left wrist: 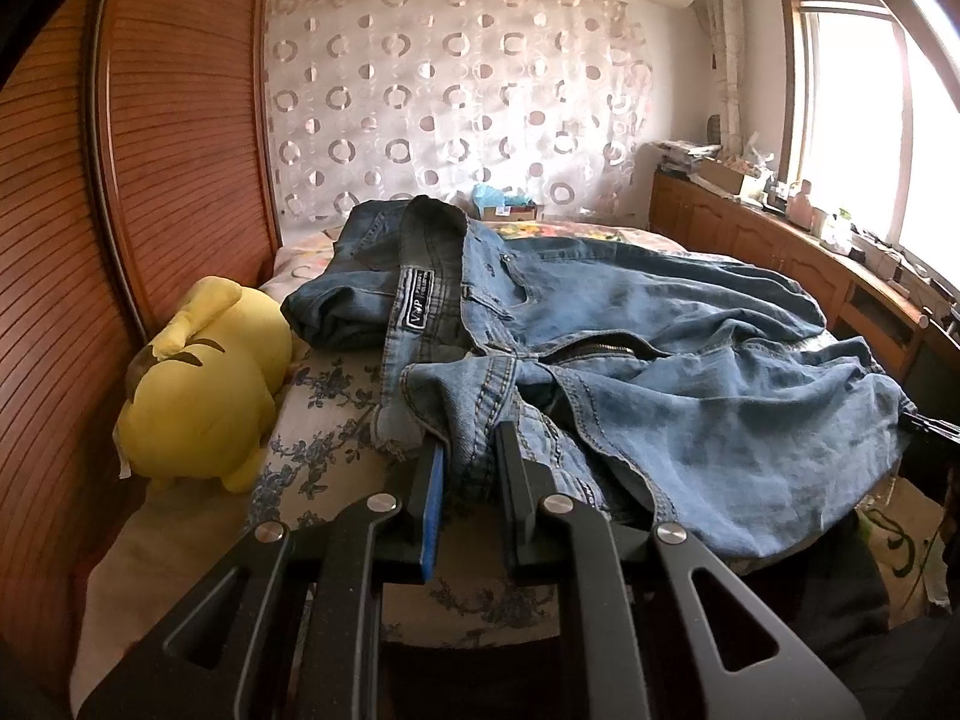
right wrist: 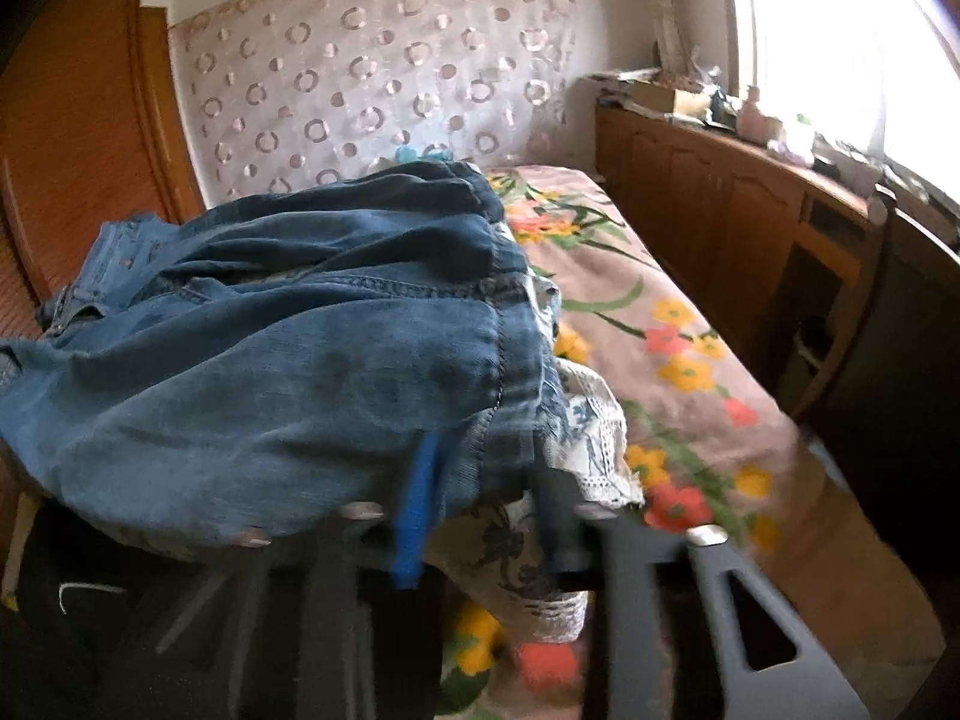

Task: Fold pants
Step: 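Lift the gripped jeans with both tools and fold them over onto themselves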

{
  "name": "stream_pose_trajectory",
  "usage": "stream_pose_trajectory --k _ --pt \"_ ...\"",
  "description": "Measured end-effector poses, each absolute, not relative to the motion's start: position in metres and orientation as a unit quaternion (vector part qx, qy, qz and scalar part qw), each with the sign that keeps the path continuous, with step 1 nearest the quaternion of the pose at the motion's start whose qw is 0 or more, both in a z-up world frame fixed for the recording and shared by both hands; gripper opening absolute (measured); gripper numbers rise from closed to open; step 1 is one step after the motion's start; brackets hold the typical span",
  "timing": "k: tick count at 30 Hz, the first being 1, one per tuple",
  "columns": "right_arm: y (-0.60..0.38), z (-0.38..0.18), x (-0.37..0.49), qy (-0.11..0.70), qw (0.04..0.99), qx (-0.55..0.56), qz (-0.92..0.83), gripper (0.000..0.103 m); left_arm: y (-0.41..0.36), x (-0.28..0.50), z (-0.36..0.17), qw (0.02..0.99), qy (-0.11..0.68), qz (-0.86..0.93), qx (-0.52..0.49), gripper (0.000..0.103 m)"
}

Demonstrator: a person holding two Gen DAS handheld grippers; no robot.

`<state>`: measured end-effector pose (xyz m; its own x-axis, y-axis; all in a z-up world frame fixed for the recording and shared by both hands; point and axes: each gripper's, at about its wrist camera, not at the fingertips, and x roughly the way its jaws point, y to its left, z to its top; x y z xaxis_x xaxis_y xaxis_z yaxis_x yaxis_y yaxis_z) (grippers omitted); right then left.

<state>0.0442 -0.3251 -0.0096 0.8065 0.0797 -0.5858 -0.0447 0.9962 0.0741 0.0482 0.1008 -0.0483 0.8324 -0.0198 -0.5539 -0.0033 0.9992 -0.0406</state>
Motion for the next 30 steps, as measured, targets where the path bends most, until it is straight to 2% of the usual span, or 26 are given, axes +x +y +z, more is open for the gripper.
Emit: stream_pose_trajectory --k 2,4,14,21,30 --pt "-0.324 -0.004 0.042 0.299 0.953 0.019 0.036 0.009 0.100 0.051 -0.044 0.959 0.283 -0.005 -0.017 0.016" --pt "-0.322 -0.001 0.039 0.287 0.957 0.015 0.037 0.008 0.097 0.052 -0.037 0.962 0.273 -0.006 -0.014 0.016" --pt "-0.323 0.040 0.051 0.218 0.975 0.009 0.043 0.007 0.093 0.079 -0.007 0.966 0.257 -0.017 0.006 0.016" --pt "-0.319 0.027 0.063 0.205 0.978 0.008 0.040 0.007 0.097 0.096 -0.003 0.967 0.256 -0.015 0.001 0.016" --pt "-0.318 0.041 0.097 0.187 0.982 0.002 0.027 0.007 0.099 0.136 0.014 0.968 0.249 -0.016 0.003 0.016"
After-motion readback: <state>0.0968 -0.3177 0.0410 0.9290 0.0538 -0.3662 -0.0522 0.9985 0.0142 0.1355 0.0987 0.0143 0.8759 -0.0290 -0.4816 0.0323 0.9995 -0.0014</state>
